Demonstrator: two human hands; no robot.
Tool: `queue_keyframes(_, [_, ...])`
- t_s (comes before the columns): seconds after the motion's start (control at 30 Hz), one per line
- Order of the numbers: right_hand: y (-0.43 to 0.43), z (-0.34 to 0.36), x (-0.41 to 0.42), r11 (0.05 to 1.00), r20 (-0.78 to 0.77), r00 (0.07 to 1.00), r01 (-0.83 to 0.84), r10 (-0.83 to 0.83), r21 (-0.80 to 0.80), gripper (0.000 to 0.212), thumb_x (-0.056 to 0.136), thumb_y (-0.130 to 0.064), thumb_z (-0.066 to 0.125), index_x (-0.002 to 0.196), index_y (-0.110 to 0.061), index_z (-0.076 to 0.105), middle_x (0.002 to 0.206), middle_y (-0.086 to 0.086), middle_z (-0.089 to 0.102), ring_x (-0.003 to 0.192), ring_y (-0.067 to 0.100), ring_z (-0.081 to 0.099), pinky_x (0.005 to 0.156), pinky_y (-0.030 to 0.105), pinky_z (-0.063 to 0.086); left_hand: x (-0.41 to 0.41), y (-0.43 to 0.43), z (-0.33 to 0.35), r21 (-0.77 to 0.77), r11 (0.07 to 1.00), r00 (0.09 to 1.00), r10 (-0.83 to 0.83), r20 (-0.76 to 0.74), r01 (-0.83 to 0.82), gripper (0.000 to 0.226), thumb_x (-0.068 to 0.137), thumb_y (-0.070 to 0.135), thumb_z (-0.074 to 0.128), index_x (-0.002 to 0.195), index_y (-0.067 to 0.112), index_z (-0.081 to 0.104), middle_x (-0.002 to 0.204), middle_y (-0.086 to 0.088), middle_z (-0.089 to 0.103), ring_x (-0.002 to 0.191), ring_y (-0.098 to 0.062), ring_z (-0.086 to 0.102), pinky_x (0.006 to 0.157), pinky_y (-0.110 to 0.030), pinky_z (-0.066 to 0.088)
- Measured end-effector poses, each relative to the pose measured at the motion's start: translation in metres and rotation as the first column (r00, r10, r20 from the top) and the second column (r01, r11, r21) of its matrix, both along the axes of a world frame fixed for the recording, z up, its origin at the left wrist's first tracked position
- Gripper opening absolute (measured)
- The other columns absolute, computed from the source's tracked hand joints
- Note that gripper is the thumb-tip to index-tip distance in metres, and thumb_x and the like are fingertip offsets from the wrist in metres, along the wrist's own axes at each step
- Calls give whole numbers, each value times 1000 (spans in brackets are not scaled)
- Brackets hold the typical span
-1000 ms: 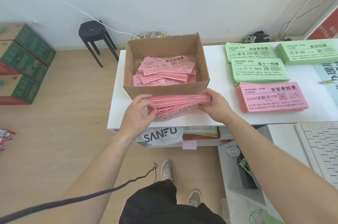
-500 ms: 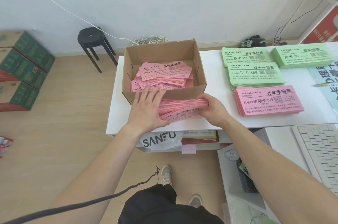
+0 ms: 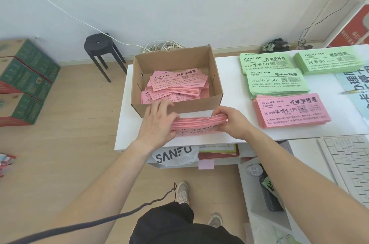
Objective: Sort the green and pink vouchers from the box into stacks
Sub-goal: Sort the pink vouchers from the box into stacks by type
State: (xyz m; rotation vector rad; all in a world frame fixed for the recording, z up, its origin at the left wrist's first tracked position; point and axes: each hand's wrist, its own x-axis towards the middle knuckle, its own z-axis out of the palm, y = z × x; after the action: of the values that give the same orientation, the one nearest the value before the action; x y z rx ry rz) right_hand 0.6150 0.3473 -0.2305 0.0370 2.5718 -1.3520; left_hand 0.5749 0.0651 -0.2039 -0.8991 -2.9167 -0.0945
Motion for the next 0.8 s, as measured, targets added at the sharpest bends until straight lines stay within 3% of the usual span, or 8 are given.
queue_keyframes(0.1, [1,-3,2,999,10,1000,28,-28,-26,31,78,-1,81,92,-24,65,85,-9,68,73,-2,57,69,11,44,5,-3,-9,83,995,997,54,56,-58,40,70,37,85,106,24,71,118,3,55,109,-23,50,89,-40,47])
queue_keyframes(0.2, [1,-7,3,995,28,996,81,-79,-64,35,78,-2,81,95,-25,61,87,-9,68,74,-1,59,70,15,45,8,-10,-15,197,960,955,143,260,-198,35,77,39,81,106,27,66,104,13,64,96,-14,60,84,-32,44])
queue_keyframes(0.33, [-1,-10,6,987,41,991,127,-124,-102,35,79,-5,82,96,-27,61,94,-3,71,81,8,62,74,19,47,9,-19,-17,394,750,750,200,630,-531,40,69,27,93,98,26,65,90,16,68,82,-2,63,70,-15,43])
queue_keyframes(0.5, [-1,-3,5,969,-25,985,163,-170,-187,39,77,-3,84,96,-29,62,90,-3,70,83,12,63,75,22,50,4,-22,-18,529,566,716,165,679,-632,45,63,17,96,96,24,66,90,7,75,82,-3,68,73,-15,50])
queue_keyframes(0.67, [-5,-19,17,936,58,972,234,-227,-264,39,76,4,83,105,-15,66,98,1,73,88,13,66,79,22,53,17,-16,-32,545,401,621,80,780,-736,47,74,1,86,107,17,56,104,3,72,88,-2,69,78,-18,53])
queue_keyframes(0.8, [-10,-25,18,951,112,977,206,-184,-231,50,75,2,81,114,-25,65,106,-12,74,96,-1,69,83,18,52,20,-8,-47,497,404,580,110,807,-768,53,81,-11,68,120,22,52,110,3,69,93,5,65,79,-8,48])
